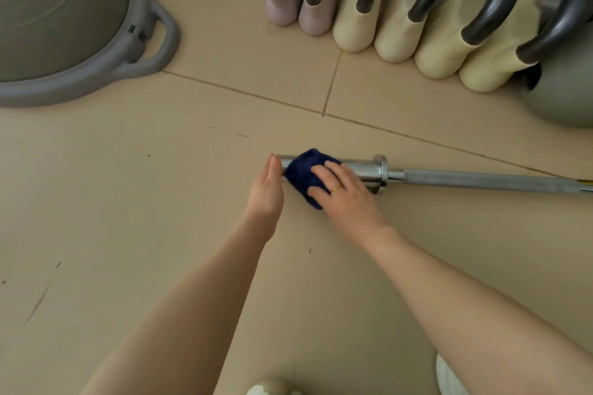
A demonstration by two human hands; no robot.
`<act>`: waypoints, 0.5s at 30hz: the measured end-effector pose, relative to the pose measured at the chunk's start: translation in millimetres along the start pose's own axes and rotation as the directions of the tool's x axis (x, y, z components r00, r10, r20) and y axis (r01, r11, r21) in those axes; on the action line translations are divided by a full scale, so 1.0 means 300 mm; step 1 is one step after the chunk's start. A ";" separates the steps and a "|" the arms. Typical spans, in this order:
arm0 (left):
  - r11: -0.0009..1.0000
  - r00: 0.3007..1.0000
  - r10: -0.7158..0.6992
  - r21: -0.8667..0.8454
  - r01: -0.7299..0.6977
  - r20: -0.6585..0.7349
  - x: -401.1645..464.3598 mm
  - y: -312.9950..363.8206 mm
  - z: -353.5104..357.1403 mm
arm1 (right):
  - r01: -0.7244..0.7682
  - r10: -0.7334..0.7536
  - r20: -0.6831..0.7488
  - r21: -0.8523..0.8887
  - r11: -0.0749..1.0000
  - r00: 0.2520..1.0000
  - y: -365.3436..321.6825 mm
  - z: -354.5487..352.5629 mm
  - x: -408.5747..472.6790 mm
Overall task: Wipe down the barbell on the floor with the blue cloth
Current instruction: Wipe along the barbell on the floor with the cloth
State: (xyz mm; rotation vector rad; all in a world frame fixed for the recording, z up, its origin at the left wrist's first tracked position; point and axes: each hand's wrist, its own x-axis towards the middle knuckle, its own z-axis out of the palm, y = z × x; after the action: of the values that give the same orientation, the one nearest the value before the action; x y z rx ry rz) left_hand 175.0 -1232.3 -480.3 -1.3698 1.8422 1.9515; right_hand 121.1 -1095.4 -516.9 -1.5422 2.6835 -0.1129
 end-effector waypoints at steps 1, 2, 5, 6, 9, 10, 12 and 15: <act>0.997 0.999 0.051 0.057 -0.051 -0.009 -0.003 -0.009 -0.001 | -0.030 0.030 -0.016 -0.032 0.999 0.999 0.033 -0.002 -0.020; 0.987 0.995 0.098 0.130 -0.097 -0.002 -0.002 -0.023 -0.002 | -0.069 0.067 -0.036 -0.059 0.996 0.997 0.060 -0.003 -0.043; 0.901 0.983 0.175 0.393 -0.181 0.051 0.004 -0.062 -0.006 | -0.190 0.186 -0.126 -0.018 0.982 0.974 0.116 -0.017 -0.086; 0.866 0.981 0.182 0.461 -0.192 0.067 0.005 -0.063 -0.007 | -0.244 0.244 -0.149 0.018 0.970 0.958 0.132 -0.024 -0.082; 0.820 0.981 0.172 0.538 -0.196 0.095 0.020 -0.052 -0.011 | -0.518 0.539 -0.083 0.186 0.835 0.838 0.153 -0.066 -0.017; 0.827 0.982 0.164 0.530 -0.189 0.094 0.025 -0.043 -0.010 | -0.584 0.607 -0.051 0.218 0.782 0.793 0.149 -0.077 0.012; 0.845 0.984 0.156 0.504 -0.178 0.086 0.028 -0.026 0.002 | -0.600 0.608 0.033 0.216 0.771 0.793 0.113 -0.082 0.056; 0.844 0.985 0.146 0.508 -0.171 0.088 0.033 -0.013 0.013 | -0.387 0.380 0.074 0.215 0.897 0.922 0.029 -0.065 0.056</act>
State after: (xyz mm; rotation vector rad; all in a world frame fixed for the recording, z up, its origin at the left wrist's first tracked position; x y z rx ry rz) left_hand 169.8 -1232.8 -490.3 -1.0183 2.2893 1.3661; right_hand 103.6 -1104.6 -498.3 -0.9240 2.7718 -0.3611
